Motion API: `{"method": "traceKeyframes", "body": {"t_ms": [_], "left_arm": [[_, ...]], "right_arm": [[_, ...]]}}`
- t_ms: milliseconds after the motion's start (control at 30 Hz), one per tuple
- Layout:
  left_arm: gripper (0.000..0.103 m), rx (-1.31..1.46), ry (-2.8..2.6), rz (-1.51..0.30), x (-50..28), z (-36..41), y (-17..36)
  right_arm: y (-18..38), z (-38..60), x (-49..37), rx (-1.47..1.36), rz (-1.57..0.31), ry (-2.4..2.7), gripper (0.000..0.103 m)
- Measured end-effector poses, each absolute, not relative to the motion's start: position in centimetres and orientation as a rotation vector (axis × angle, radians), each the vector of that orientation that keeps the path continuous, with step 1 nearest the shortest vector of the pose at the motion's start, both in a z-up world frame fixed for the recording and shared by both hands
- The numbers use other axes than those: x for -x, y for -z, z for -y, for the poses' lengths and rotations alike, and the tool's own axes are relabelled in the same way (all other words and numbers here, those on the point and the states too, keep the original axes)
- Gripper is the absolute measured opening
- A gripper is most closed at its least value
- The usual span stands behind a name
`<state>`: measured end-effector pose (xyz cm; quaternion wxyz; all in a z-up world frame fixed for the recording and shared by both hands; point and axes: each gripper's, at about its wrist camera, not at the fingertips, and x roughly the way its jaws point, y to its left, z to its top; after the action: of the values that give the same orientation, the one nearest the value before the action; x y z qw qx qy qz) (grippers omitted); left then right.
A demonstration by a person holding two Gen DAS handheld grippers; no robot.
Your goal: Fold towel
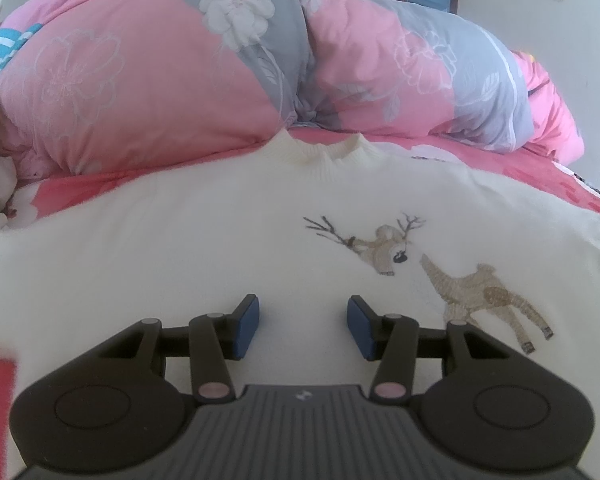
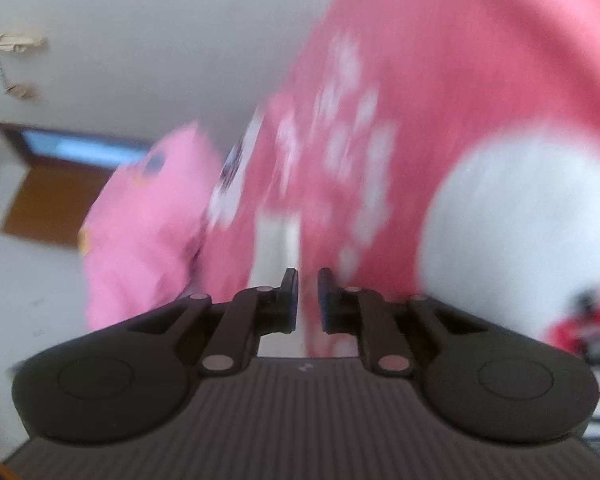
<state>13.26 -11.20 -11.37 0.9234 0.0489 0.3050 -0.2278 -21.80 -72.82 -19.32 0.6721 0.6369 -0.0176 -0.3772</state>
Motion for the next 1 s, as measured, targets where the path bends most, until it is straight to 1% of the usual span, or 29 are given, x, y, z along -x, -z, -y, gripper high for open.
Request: {"method": "traceKeyframes", "body": {"t_ms": [33,100,133,200,267,367,467,500,533,633,700,800,867,900,967,1000], "left_arm": [[0.050,-0.100,0.468,-0.626,-13.3,11.2,11.4],[0.050,-0.101,0.467,-0.626,-13.3,11.2,11.4],[0.050,-0.102,0.467,-0.626,-13.2,11.2,11.4],[0.051,-0.102,0.467,-0.626,-13.3,11.2,11.3],[0.051,-0.106,0.465,-0.625,-13.2,11.3,11.3],[0.051,-0.111,0.463,-0.625,-13.2,11.3,11.3],[0.051,-0.109,0.463,-0.625,-13.1,11.3,11.3],[0.051,-0.107,0.464,-0.625,-13.2,11.2,11.3],[0.051,-0.105,0.465,-0.626,-13.2,11.2,11.3],[0.051,-0.098,0.467,-0.627,-13.2,11.2,11.3],[0.051,-0.096,0.469,-0.627,-13.2,11.2,11.3],[0.051,-0.096,0.469,-0.627,-13.2,11.2,11.4],[0.051,-0.097,0.470,-0.627,-13.3,11.1,11.4],[0.051,-0.097,0.470,-0.627,-13.3,11.1,11.4],[0.051,-0.098,0.470,-0.627,-13.4,11.1,11.4],[0.051,-0.098,0.470,-0.627,-13.3,11.1,11.4]], "right_arm": [[18.4,72.2,22.0,-1.417,0.069,0.859,0.015],[16.1,70.6,20.6,-1.312,0.050,0.794,0.015],[14.7,69.4,19.0,-1.219,-0.005,0.734,0.015],[12.3,65.6,13.5,-0.965,-0.184,0.563,0.015],[11.1,60.6,7.4,-0.708,-0.376,0.356,0.015],[12.0,53.8,0.6,-0.458,-0.560,0.156,0.014],[14.7,53.0,-2.6,-0.546,-0.648,0.090,0.013],[15.5,54.2,-2.2,-0.583,-0.645,0.106,0.008],[16.3,55.5,-1.6,-0.619,-0.636,0.123,0.000],[17.4,61.5,3.9,-0.778,-0.520,0.231,0.000],[17.7,66.6,9.0,-0.852,-0.426,0.394,0.000],[18.8,72.9,14.9,-1.100,-0.232,0.522,0.000],[17.6,73.7,16.1,-1.109,-0.168,0.664,0.000],[16.8,73.7,16.1,-1.089,-0.146,0.707,0.006],[15.8,72.4,14.7,-1.096,-0.114,0.629,0.006],[15.4,71.1,12.9,-1.080,-0.149,0.557,0.006]]}}
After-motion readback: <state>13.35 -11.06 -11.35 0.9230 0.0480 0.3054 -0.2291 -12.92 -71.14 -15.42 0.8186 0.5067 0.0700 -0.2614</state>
